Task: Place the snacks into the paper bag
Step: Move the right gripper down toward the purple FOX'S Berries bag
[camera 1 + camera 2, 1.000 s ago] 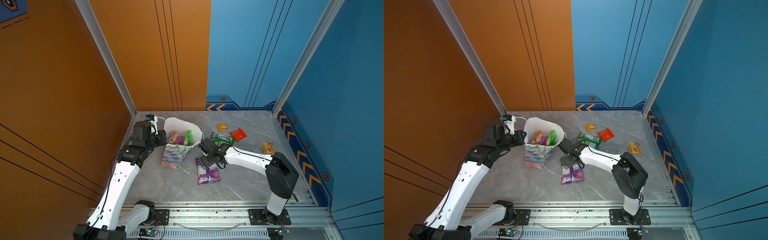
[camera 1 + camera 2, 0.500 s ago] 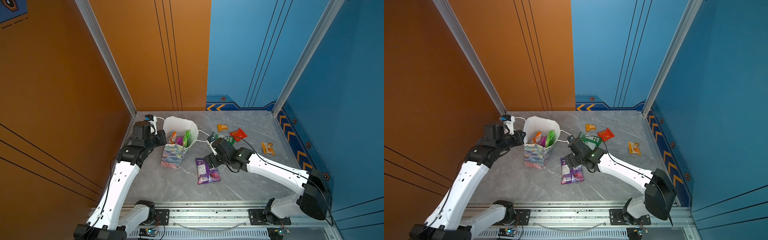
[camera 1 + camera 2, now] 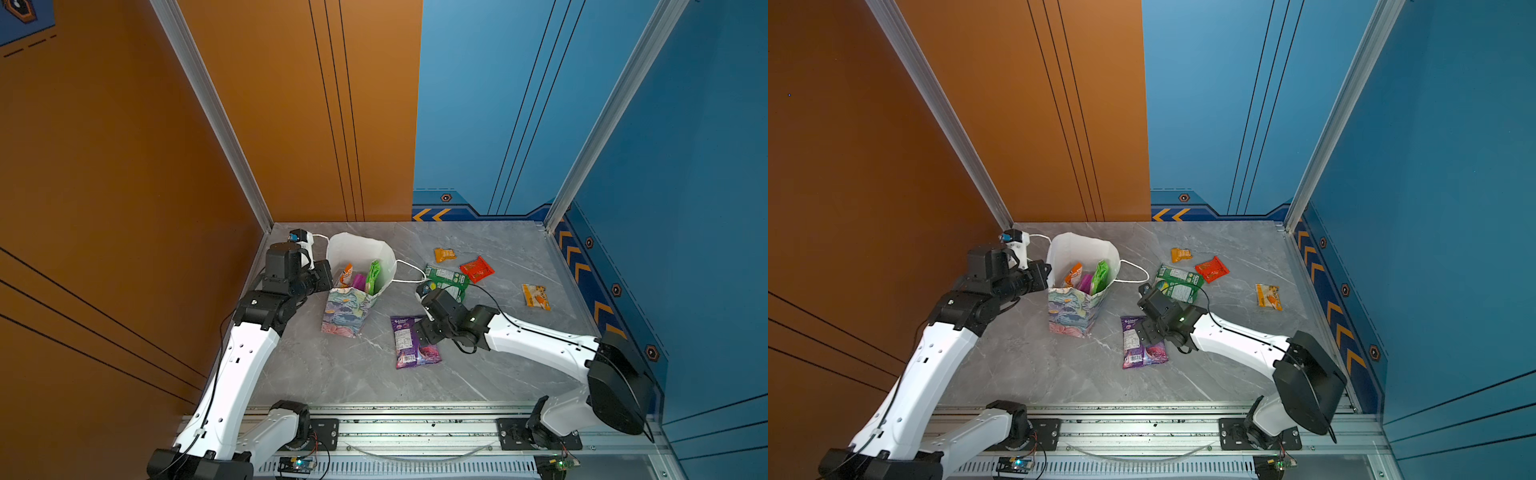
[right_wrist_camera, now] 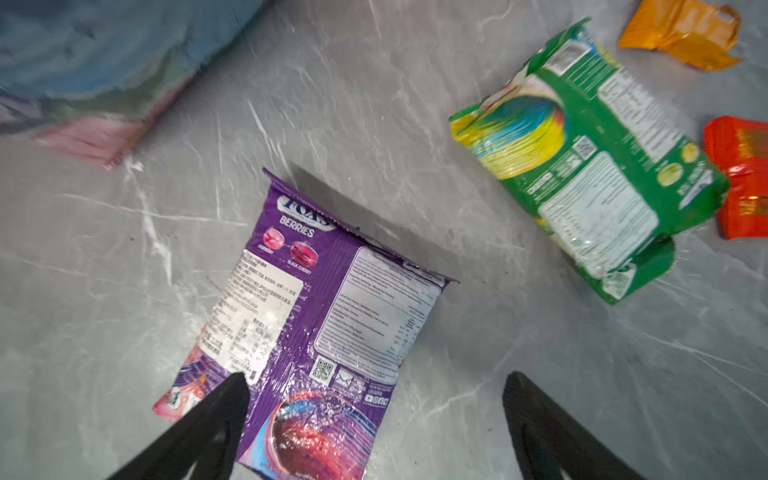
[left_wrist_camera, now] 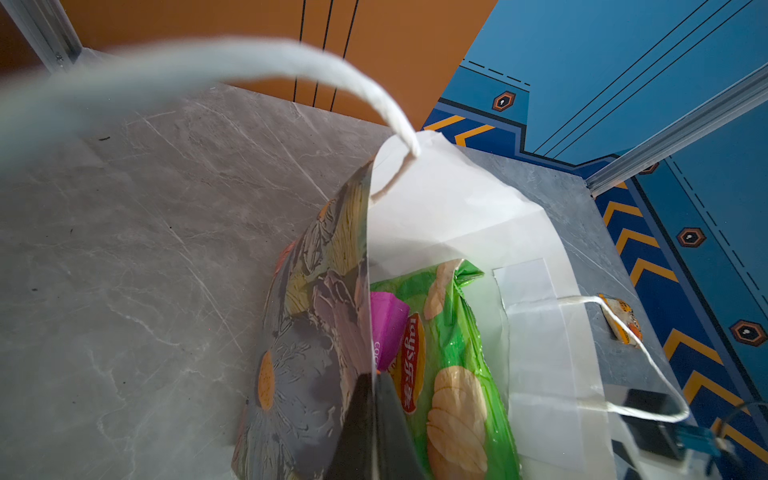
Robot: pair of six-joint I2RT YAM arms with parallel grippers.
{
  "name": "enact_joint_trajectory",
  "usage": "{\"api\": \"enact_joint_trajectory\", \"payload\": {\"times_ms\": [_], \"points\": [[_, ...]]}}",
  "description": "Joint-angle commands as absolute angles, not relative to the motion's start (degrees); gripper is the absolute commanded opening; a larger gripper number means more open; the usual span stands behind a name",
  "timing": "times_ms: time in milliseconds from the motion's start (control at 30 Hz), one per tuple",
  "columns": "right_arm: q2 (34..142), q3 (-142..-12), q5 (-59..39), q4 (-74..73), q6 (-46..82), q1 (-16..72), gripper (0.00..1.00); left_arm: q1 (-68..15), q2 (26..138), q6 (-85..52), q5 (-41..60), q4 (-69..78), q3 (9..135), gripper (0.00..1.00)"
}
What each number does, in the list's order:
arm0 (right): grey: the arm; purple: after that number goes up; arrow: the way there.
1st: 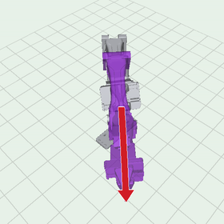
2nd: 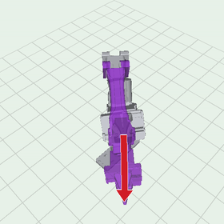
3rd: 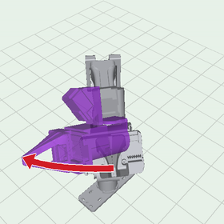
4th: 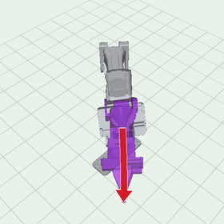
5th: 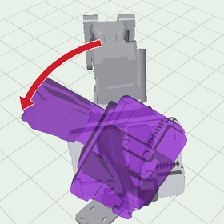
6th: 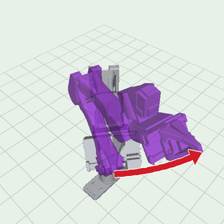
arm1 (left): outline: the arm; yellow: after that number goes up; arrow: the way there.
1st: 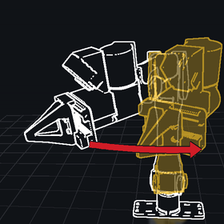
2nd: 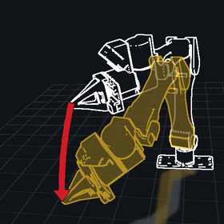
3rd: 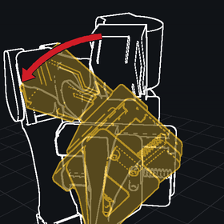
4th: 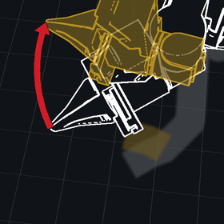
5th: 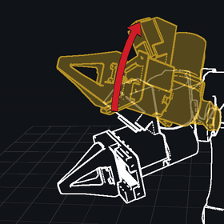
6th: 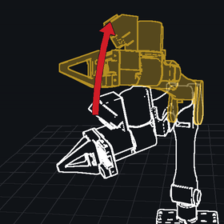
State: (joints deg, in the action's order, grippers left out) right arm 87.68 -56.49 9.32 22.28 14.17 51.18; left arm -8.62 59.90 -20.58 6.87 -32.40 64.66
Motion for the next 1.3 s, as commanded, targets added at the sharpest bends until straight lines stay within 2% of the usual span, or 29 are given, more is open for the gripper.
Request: {"api": "enact_joint_trajectory", "payload": {"times_ms": [0, 300, 633, 800, 967, 1267], "points": [[91.4, -61.4, 11.7, 21.7, 12.1, 52.6, 0.97, -8.3, 59.1, -20.6, 6.4, -30.5, 64.3, 0.00], [103.9, -70.5, 14.9, 24.4, 11.8, 52.8, 0.98, -8.2, 58.9, -20.6, 6.4, -30.5, 64.2, 0.00], [107.1, -70.3, 16.0, 27.8, 17.6, 48.3, 0.96, -8.2, 59.1, -20.6, 6.5, -30.5, 64.3, 0.00], [104.6, -66.5, 16.9, 30.4, 22.0, 45.3, 0.95, -8.1, 59.2, -20.6, 6.5, -30.5, 64.3, 0.00], [98.4, -60.8, 13.1, 31.4, 25.1, 43.5, 0.95, -8.1, 59.2, -20.6, 6.5, -30.5, 64.3, 0.00], [88.0, -53.7, -4.0, 25.5, 34.5, 38.1, 0.95, -8.0, 59.3, -20.7, 6.8, -30.5, 64.3, 0.00]]}}
